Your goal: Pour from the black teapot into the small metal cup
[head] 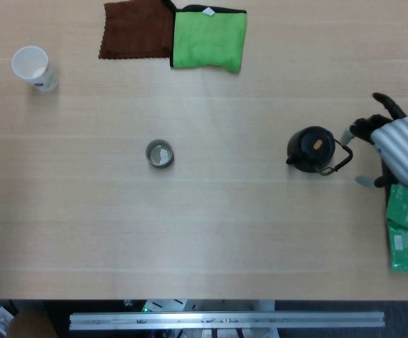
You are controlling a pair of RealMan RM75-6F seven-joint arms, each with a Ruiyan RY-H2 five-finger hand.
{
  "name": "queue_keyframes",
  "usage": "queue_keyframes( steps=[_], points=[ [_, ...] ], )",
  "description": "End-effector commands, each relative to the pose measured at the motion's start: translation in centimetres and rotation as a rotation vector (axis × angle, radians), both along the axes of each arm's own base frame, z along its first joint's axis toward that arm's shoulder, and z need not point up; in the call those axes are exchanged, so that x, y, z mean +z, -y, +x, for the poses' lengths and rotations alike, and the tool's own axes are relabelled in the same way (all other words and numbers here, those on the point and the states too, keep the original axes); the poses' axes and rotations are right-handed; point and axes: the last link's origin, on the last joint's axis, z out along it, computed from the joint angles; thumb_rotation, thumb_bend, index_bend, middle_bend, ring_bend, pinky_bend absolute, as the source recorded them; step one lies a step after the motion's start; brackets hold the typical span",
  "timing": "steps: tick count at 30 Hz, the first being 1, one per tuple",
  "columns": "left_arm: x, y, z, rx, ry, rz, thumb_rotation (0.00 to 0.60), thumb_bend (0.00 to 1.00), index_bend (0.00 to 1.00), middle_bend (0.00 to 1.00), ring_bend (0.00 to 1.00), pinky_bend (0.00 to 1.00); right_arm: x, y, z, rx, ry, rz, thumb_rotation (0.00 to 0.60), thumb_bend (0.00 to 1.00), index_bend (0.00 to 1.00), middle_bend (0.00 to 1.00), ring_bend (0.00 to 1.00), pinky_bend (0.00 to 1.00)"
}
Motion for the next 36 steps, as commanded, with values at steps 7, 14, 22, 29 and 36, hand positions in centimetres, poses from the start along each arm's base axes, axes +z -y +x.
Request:
queue_keyframes(
  steps=[7, 14, 22, 29, 36],
  points=[
    [0.3, 0.3, -0.4, 0.011, 0.003, 0.007, 0.6, 0.25, 0.16, 0.1, 0.08, 0.16, -2.2, 0.1, 0.2, 0.006, -0.06, 0.063, 0.6, 0.0, 0.4, 0.42, 0.37, 0.0],
    [0.3, 0.5, -0.7, 0.02, 0.005, -0.002, 0.6, 0.25, 0.16, 0.1, 0.08, 0.16, -3.8, 0.2, -0.2, 0.005, -0.113, 0.109, 0.6, 0.0, 0.41, 0.42, 0.37, 0.0],
    [0.2, 0.5, -1.0, 0.021, 0.007, -0.001, 0.6, 0.25, 0.16, 0.1, 0.08, 0.16, -5.3, 0.2, -0.3, 0.014, -0.154, 0.133, 0.6, 0.0, 0.41, 0.42, 0.37, 0.0],
    [0.1, 0.6, -1.3, 0.031, 0.007, -0.005, 0.6, 0.25, 0.16, 0.1, 0.08, 0.16, -5.6, 0.5, -0.8, -0.003, -0.185, 0.133, 0.6, 0.0, 0.41, 0.42, 0.37, 0.0],
    [0.1, 0.5, -1.3, 0.026, 0.008, -0.012, 0.6, 0.25, 0.16, 0.1, 0.08, 0.16, -6.0, 0.7, -1.0, -0.011, -0.2, 0.143, 0.6, 0.0, 0.41, 0.42, 0.37, 0.0]
  ],
)
